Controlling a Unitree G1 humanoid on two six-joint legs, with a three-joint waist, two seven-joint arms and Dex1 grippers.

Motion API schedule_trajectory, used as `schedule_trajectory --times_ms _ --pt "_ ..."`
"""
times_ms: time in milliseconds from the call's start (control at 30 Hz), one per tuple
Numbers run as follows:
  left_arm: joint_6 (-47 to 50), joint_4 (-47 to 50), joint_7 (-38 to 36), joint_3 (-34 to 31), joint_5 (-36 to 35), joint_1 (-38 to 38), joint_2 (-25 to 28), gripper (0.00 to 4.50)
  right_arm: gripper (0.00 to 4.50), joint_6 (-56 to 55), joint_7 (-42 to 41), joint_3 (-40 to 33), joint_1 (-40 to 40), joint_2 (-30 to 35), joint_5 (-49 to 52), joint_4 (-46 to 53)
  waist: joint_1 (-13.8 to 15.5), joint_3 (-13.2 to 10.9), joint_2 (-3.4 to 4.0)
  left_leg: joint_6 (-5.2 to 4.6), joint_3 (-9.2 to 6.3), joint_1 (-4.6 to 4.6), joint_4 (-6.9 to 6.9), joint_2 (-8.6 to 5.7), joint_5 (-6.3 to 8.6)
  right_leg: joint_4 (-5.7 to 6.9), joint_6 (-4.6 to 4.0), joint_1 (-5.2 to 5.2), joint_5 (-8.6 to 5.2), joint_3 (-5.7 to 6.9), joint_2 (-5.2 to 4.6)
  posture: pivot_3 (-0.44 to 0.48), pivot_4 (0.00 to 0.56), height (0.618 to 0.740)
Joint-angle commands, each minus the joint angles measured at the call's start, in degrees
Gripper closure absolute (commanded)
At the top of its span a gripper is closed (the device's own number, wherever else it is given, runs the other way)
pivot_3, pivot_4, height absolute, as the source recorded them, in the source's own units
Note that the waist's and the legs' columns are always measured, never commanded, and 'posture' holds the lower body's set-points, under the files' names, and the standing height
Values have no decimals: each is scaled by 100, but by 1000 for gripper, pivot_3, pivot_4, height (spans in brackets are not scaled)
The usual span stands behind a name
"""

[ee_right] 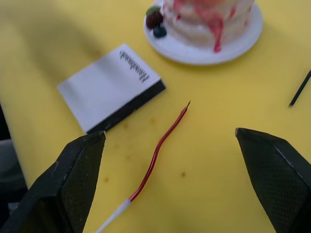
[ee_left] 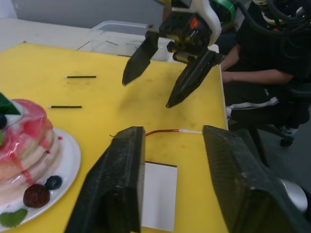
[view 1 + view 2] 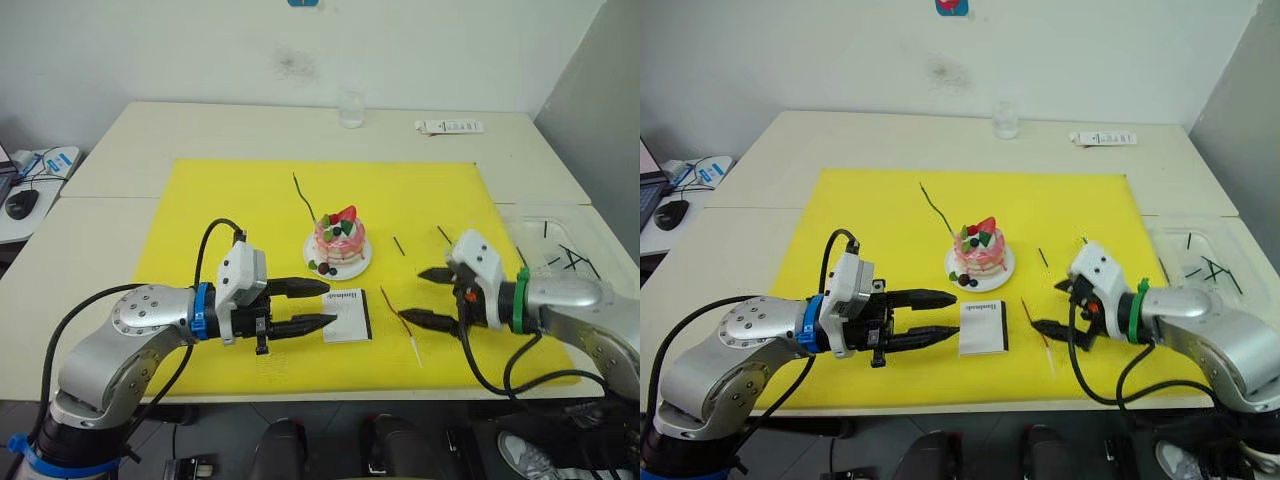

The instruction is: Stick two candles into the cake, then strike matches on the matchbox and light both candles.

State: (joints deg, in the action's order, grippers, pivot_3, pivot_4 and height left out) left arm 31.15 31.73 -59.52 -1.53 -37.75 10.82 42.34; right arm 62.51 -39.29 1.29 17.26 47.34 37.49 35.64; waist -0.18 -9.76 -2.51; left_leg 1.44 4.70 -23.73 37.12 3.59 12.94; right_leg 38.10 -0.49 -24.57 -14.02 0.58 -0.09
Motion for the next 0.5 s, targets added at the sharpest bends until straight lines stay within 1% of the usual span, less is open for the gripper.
schedule_trajectory --times_ms 33,200,333,400,500 --pt "-441 49 -220 133 241 112 63 968 0 -64 166 -17 -297 87 -118 307 2 0 0 0 0 2 0 0 0 1 0 2 0 0 0 0 150 740" --pt "-572 30 -262 175 239 117 3 968 0 -103 613 77 -722 -102 -386 429 -5 0 0 0 2 31 -3 3 0 -1 0 27 -1 -2 0 0 150 740" --pt "-537 235 -216 232 150 26 -9 968 0 -68 923 167 -1079 -309 -503 605 -2 0 0 0 -1 39 -6 4 0 -2 1 36 -1 0 0 0 150 740" --pt "-533 291 -222 259 133 10 8 927 398 -13 1026 186 -1262 -373 -519 710 -3 0 0 1 1 39 -6 4 0 -2 1 36 -1 -2 0 0 150 740" --pt "-519 316 -212 272 116 6 14 927 1290 29 1134 217 -1467 -383 -529 826 -2 1 -2 1 1 41 -5 3 0 -3 1 40 -1 -2 0 0 150 740"
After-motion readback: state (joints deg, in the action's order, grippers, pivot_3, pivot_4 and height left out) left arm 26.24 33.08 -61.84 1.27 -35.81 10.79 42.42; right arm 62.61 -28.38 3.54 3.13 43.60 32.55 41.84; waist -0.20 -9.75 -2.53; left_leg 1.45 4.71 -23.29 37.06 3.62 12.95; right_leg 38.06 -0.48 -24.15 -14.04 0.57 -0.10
